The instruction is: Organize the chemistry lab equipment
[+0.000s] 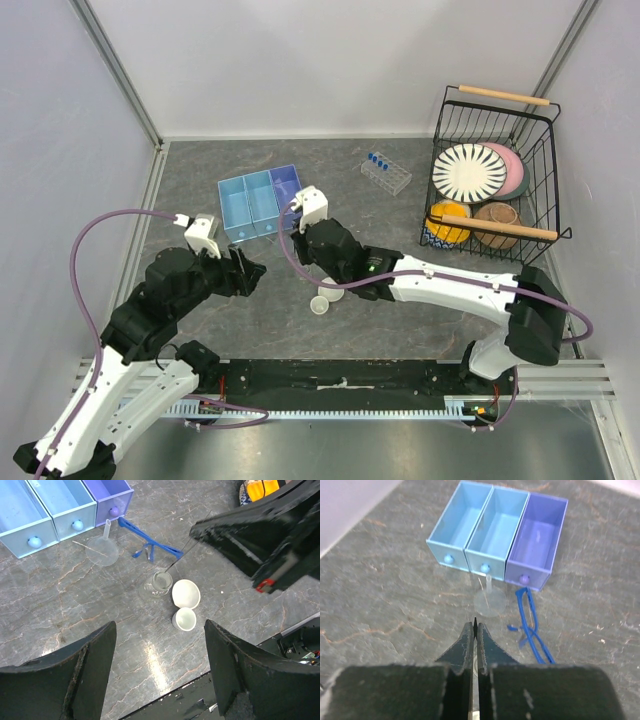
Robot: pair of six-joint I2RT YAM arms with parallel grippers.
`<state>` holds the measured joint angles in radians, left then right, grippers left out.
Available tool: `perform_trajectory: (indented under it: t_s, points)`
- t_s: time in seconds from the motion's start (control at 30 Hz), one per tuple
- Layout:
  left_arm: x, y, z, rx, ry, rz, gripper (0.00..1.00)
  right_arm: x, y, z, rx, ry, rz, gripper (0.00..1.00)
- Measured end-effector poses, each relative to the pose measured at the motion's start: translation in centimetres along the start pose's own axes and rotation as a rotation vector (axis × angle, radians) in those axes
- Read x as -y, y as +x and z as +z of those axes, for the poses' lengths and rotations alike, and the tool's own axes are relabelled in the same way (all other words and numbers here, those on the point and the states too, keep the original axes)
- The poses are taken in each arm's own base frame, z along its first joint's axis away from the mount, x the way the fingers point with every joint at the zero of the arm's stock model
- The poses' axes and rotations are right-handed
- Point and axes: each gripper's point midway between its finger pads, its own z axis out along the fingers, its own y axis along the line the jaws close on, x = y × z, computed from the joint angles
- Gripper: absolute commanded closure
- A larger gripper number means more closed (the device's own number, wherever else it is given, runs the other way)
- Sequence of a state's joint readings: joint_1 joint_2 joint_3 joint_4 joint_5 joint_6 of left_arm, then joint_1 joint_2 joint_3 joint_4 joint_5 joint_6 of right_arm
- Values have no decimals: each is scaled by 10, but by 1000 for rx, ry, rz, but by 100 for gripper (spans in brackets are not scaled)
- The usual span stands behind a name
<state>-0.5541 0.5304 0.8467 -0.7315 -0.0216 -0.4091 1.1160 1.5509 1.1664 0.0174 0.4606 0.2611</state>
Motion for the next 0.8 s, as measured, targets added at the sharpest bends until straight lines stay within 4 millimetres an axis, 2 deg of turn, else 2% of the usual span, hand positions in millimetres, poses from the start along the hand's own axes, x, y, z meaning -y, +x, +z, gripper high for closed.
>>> perform_trajectory:
  t_s: [0.23,0.3,0.4,0.47,0.53,0.6,0.8]
  points:
    - [-2,4,7,-33,-14,1,22,1,-62,-12,88,39,-26,100]
    - [-1,4,11,-49,-18,3,22,0,-87,-13,122,46,-30,100]
    - [3,-3,11,-48,-8,5,22,-5,-124,-4,184,48,-22,100]
    - [8,-7,9,-41,9,6,22,-6,-139,9,204,49,-17,100]
    - [12,-12,7,-33,24,7,22,-4,-143,26,202,49,-13,100]
    - [17,-17,3,-22,45,10,22,3,-142,52,187,46,-7,100]
    - [21,-17,2,-29,74,21,22,28,-120,118,113,41,26,100]
